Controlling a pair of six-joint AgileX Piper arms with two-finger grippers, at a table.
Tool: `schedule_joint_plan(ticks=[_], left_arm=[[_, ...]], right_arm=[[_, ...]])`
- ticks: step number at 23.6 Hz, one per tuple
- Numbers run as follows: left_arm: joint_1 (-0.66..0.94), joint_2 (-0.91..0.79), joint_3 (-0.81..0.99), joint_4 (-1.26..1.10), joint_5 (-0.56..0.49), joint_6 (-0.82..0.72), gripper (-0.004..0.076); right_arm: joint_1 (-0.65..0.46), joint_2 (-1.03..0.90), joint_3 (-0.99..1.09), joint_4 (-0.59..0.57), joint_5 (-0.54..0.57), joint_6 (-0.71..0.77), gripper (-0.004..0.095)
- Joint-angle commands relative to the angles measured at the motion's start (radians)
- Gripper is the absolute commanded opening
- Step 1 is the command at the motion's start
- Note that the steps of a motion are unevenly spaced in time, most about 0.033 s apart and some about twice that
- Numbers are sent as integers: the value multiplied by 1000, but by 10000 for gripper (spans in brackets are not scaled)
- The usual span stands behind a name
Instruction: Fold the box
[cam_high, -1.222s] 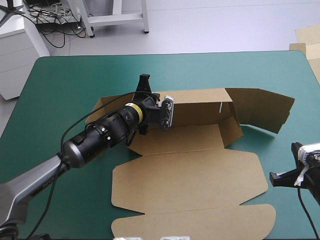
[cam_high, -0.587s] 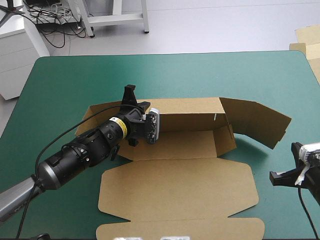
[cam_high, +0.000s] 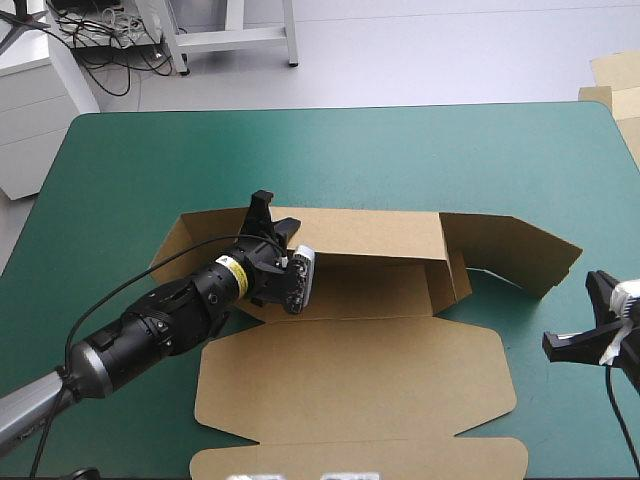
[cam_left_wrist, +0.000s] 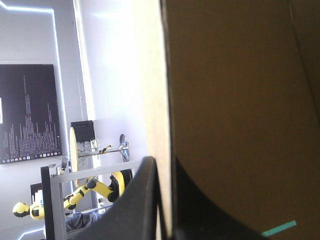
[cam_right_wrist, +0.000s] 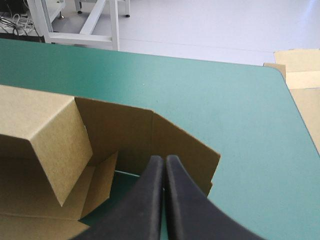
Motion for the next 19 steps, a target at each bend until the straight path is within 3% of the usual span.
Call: schedule_joint_plan(ticks=[1, 7, 8, 12, 15, 19], left_arm=[[-9, -2, 5, -27, -21, -23, -10], [-9, 0, 5, -27, -31, -46, -10], [-9, 0, 5, -29, -33, -51, -10], [-9, 0, 5, -31, -33, -74, -10], [-9, 0, 5, -31, -33, -74, -10], [-9, 0, 5, -31, -33, -74, -10]], right_arm=[[-4, 43, -96, 15, -73, -23, 80], [-4, 147, -237, 15, -33, -45, 336], [-4, 188, -288, 17, -1, -48, 444], [-4, 297, -386, 30, 55, -48, 704], [-4, 378, -434, 30, 46, -48, 757], [-4, 495, -447, 39, -81, -48, 757]])
